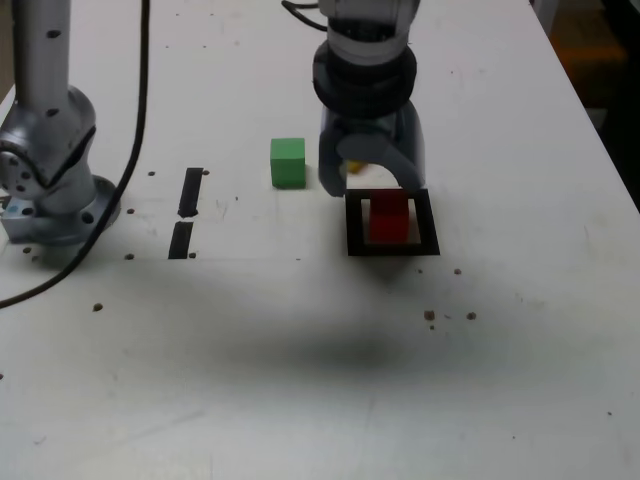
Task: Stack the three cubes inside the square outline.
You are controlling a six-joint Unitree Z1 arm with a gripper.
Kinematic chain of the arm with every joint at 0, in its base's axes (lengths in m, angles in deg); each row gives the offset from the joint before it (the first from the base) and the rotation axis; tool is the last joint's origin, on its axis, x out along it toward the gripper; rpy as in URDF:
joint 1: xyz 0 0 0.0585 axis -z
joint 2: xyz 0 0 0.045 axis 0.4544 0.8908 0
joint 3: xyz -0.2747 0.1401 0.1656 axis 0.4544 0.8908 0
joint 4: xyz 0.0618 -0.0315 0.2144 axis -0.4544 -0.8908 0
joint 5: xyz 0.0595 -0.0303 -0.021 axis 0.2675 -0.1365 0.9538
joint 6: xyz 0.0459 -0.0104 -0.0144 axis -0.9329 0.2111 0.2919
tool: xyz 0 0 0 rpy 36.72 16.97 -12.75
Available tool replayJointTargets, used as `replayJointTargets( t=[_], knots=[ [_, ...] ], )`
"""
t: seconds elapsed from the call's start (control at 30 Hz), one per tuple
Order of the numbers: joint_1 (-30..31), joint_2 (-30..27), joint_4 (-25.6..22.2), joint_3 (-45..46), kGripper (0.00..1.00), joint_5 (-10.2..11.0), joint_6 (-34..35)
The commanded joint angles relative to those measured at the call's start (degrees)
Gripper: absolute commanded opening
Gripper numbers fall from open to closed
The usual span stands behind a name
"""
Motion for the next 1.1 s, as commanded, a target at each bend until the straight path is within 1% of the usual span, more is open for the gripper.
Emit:
replayJointTargets(
  t=[0.0,0.17,0.3,0.43,0.63,1.07],
  knots=[
    [-0.01,-0.62,-0.68,-0.1,0.74,0.84,0.04],
    [-1.09,-0.74,-1.53,0.02,0.76,2.41,0.02],
    [-3.2,-0.9,-1.64,-0.01,0.78,3.8,-0.2],
    [-5.28,-1.19,-1.45,-0.22,0.79,4.52,-0.4],
    [-8.53,-1.27,-1.4,-0.39,0.8,4.74,-1.07],
    [-12.96,-0.87,-2.25,0.35,0.81,4.48,-2.29]
  ],
)
